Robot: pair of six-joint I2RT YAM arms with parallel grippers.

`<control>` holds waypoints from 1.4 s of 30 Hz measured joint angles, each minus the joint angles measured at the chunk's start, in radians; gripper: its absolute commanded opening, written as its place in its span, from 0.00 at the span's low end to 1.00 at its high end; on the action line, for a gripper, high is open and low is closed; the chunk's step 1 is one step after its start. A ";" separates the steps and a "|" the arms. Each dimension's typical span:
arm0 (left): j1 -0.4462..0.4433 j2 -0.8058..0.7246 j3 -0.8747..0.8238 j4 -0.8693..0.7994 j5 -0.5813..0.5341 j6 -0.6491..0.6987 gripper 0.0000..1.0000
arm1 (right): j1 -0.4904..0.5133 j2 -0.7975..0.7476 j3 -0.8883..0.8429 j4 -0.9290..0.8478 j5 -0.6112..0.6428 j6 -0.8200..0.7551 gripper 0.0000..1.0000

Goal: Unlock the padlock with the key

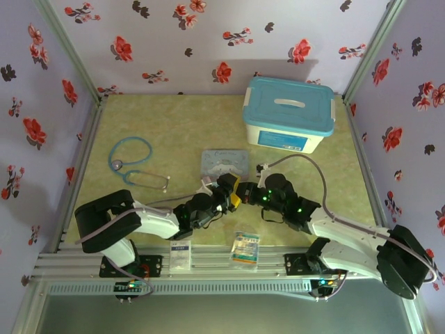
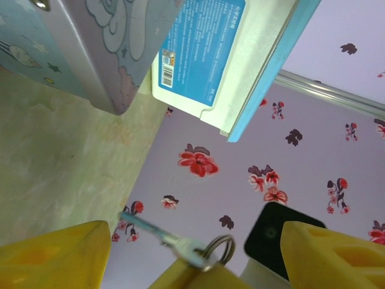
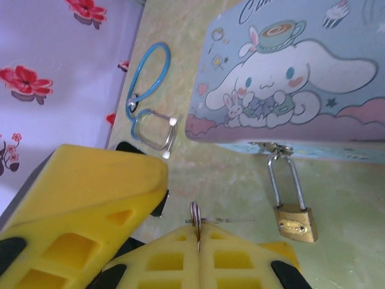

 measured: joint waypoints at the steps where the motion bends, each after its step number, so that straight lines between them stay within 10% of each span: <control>1: 0.000 0.000 0.000 0.005 -0.002 0.001 0.65 | 0.005 0.001 0.000 0.003 -0.005 0.000 0.00; 13: 0.004 -0.010 -0.004 0.025 0.006 0.020 0.36 | 0.014 -0.060 -0.015 -0.033 -0.013 -0.014 0.00; 42: 0.031 -0.013 0.022 -0.062 0.016 0.167 0.00 | -0.010 -0.195 -0.029 -0.204 0.008 -0.050 0.00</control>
